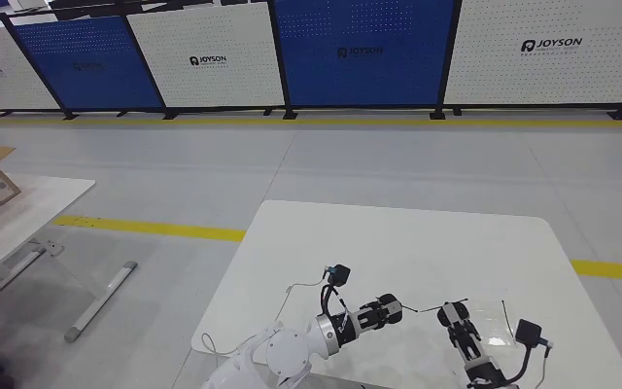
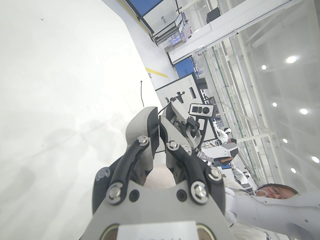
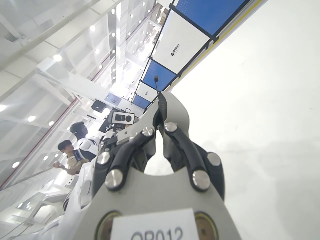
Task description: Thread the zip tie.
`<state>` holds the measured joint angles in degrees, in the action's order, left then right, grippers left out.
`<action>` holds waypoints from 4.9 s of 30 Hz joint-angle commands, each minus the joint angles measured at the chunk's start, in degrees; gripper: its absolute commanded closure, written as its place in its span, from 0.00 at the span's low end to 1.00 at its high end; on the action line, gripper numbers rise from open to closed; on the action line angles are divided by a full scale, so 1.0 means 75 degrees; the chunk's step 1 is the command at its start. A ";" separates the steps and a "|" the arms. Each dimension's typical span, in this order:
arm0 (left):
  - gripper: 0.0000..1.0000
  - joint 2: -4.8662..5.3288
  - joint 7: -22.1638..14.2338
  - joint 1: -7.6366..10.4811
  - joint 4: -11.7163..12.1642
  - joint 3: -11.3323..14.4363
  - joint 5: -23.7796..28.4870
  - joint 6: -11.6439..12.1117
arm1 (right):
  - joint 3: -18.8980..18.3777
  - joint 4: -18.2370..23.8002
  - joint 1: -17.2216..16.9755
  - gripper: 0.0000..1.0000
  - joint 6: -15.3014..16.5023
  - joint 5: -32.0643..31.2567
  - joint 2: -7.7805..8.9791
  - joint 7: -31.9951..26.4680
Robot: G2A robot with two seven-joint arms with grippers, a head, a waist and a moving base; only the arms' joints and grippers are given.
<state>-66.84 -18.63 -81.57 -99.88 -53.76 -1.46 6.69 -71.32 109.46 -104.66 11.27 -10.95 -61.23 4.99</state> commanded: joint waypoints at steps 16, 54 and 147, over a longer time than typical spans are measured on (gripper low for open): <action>1.00 0.0000 0.0000 0.0000 0.0000 0.0000 0.0000 0.0000 | 0.0029 -0.0138 0.0111 1.00 0.0025 -0.0090 -0.0138 -0.0037; 1.00 0.0000 0.0000 0.0000 0.0000 0.0000 0.0000 0.0000 | -0.0198 -0.0093 -0.0031 1.00 0.0013 -0.0362 -0.0339 -0.0281; 1.00 -0.0023 0.0260 0.0013 0.0066 0.0039 0.0013 -0.0181 | -0.0485 -0.0116 -0.0175 1.00 0.0309 -0.0414 -0.0721 -0.0257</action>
<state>-67.01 -16.66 -81.48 -99.38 -53.47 -1.34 5.33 -74.95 108.62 -106.02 13.66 -14.04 -66.63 3.08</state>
